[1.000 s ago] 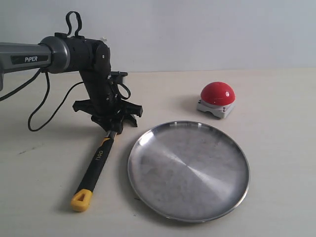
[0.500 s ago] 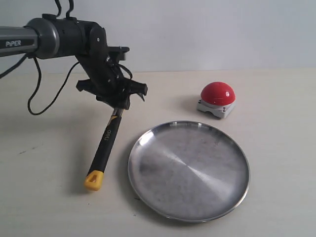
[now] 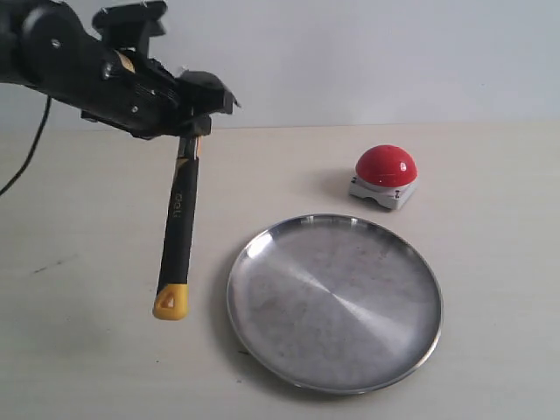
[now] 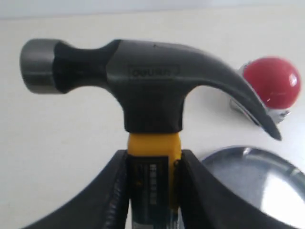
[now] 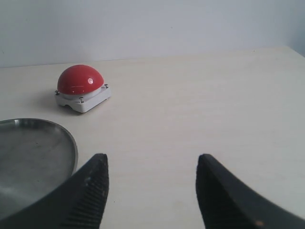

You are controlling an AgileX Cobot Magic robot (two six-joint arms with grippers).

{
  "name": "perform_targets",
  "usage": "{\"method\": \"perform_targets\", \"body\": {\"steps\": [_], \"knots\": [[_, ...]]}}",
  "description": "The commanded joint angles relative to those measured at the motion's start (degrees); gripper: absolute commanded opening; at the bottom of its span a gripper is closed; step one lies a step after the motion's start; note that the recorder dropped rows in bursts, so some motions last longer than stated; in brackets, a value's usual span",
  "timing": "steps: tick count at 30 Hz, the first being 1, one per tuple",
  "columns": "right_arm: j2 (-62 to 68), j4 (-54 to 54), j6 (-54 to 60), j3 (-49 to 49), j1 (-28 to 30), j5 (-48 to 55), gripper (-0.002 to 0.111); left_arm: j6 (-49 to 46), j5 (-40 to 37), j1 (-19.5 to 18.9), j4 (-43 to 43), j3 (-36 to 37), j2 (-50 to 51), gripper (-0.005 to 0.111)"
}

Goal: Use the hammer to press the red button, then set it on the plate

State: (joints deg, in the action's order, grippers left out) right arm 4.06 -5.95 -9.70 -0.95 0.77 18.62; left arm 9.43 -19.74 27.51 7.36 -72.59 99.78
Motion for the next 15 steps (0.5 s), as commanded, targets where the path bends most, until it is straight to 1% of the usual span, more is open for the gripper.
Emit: {"method": "perform_targets", "body": {"steps": [1,2,3,4,5,6,7,8,10,12,15], "knots": [[-0.26,-0.25,0.0,0.13,-0.13,-0.69,0.054,-0.15,13.23,2.21,2.53,8.71,-10.42,0.0],[-0.26,-0.53,0.0,0.13,-0.13,-0.82,0.054,-0.15,15.93,2.88,2.53,10.85,-11.96,0.0],[-0.26,-3.2,1.56,0.13,-0.13,-2.91,0.054,-0.15,21.3,3.97,2.53,14.7,-14.43,0.0],[-0.26,-4.38,1.66,0.13,-0.13,-4.72,0.054,-0.15,24.22,4.12,2.53,16.65,-15.6,0.0],[-0.26,-4.54,1.66,0.13,-0.13,-8.97,0.054,0.0,29.76,4.4,3.26,19.94,-17.62,0.0],[-0.26,-2.95,1.53,0.13,-0.13,-12.67,0.054,1.49,33.28,4.51,4.4,23.01,-18.88,0.0],[-0.26,0.54,1.53,0.13,-0.13,-14.92,0.054,3.06,35.96,4.53,4.4,25.06,-19.5,0.0],[-0.26,8.11,1.53,0.13,-0.13,-17.46,0.054,4.71,39.95,4.53,3.99,27.61,-20.09,0.0],[-0.26,18.72,1.53,0.13,-0.13,-19.61,0.054,4.71,45.39,4.53,3.99,31.23,-20.18,0.0],[-0.26,25.44,1.53,0.13,-0.13,-21.84,0.054,4.71,46.57,4.53,3.99,32.03,-20.18,0.0],[-0.26,26.79,1.7,0.13,-0.13,-25.81,0.054,4.45,47.24,4.53,3.84,32.04,-20.18,0.0]]}}
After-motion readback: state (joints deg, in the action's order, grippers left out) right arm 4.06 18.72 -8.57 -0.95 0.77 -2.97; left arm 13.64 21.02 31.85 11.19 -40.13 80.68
